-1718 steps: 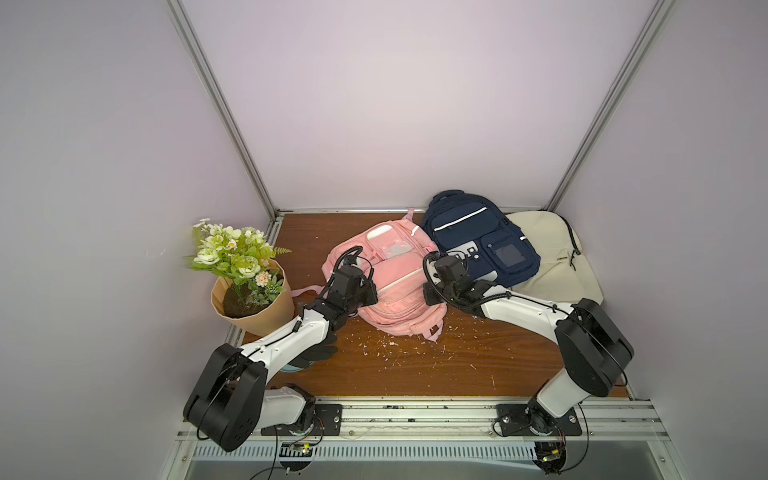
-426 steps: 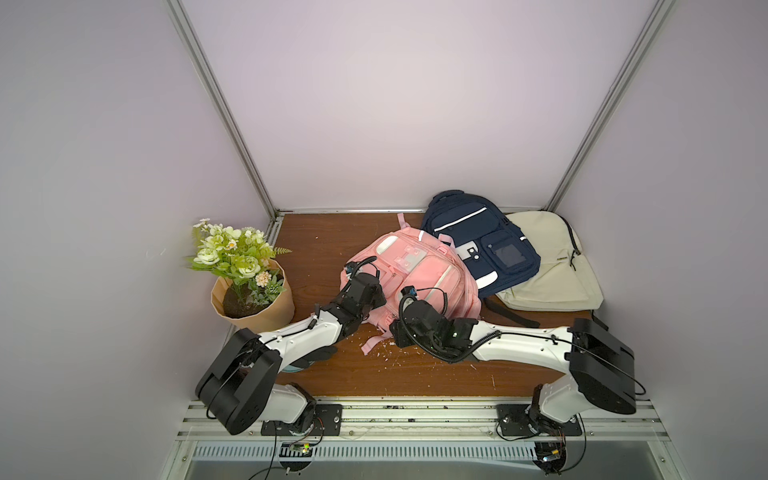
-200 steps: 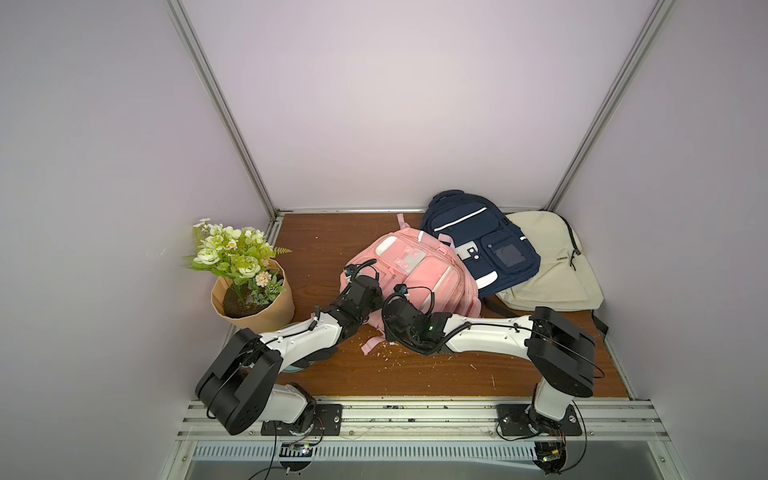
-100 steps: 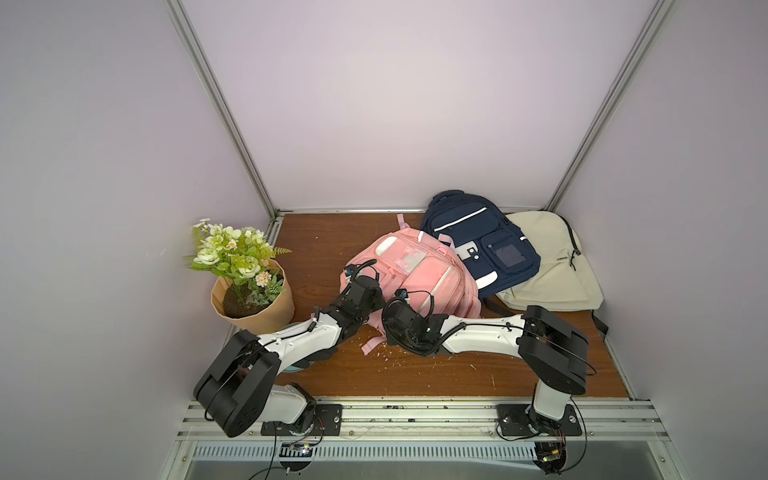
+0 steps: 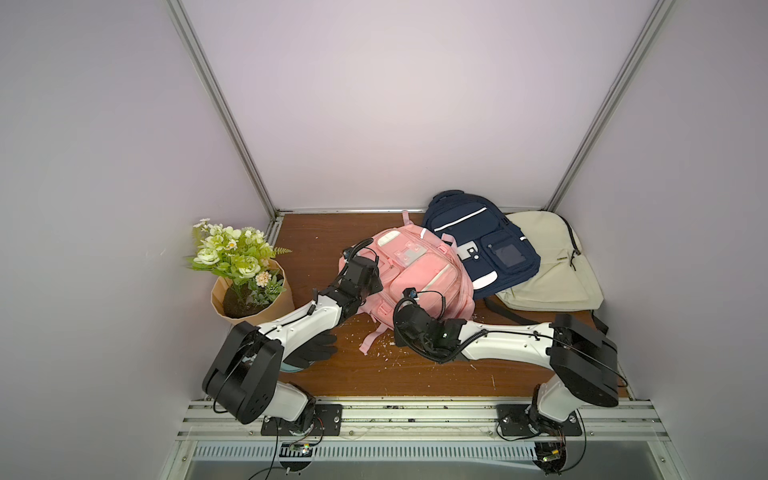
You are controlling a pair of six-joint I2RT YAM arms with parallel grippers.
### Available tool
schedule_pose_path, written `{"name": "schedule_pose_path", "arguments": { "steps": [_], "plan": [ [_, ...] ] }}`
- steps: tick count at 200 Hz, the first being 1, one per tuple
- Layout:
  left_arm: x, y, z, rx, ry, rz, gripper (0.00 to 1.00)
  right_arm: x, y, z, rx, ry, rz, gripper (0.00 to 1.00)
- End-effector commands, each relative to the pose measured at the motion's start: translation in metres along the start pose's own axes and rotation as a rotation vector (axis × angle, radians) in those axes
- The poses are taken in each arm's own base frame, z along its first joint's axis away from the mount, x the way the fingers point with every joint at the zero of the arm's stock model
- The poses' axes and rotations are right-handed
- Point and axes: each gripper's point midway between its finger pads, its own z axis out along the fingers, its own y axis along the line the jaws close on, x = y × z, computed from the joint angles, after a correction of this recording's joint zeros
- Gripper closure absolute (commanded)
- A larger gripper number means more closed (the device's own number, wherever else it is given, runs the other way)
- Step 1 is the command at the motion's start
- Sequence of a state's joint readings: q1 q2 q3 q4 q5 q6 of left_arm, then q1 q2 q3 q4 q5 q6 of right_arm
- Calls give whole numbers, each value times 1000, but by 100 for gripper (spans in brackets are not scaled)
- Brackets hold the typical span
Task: Zip up the backpack
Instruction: Zip the zipper on the backpack.
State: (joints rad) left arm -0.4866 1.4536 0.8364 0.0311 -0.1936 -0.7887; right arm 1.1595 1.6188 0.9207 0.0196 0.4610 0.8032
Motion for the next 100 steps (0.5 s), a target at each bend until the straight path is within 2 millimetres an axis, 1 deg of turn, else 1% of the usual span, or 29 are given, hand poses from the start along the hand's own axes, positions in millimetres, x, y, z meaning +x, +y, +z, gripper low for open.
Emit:
{"name": "schedule_pose_path", "arguments": {
  "steps": [1,18,30,35,43,52,61,69,78,88,92,100],
  "plan": [
    [-64,-3,1,-26,-166,24,100,8,-16,-11,41,7,12,100],
    [-75,-7,15,-32,-135,35,100,13,-16,-9,31,18,9,100],
    [-73,-12,24,-11,-98,46,100,12,-10,-7,9,20,1,100],
    [-71,-14,26,-1,-85,49,98,10,-5,-6,-5,19,-2,100],
    [-65,-16,27,21,-68,44,91,8,3,-4,-31,19,-5,100],
    [-57,-15,24,35,-54,32,80,4,14,-1,-65,15,-7,100],
    [-46,-6,19,28,-39,12,68,-1,25,0,-97,6,-6,100],
    [-37,0,12,31,-26,-5,57,-6,34,2,-119,0,-7,100],
    [-26,8,2,35,-15,-26,47,-11,42,4,-135,-10,-11,100],
    [-14,13,-9,61,-1,-49,42,-18,49,7,-145,-23,-17,100],
    [-5,16,-13,73,13,-57,41,-19,52,8,-152,-26,-20,100],
    [5,16,-21,109,27,-72,40,-23,57,10,-163,-31,-24,100]
  ]
}}
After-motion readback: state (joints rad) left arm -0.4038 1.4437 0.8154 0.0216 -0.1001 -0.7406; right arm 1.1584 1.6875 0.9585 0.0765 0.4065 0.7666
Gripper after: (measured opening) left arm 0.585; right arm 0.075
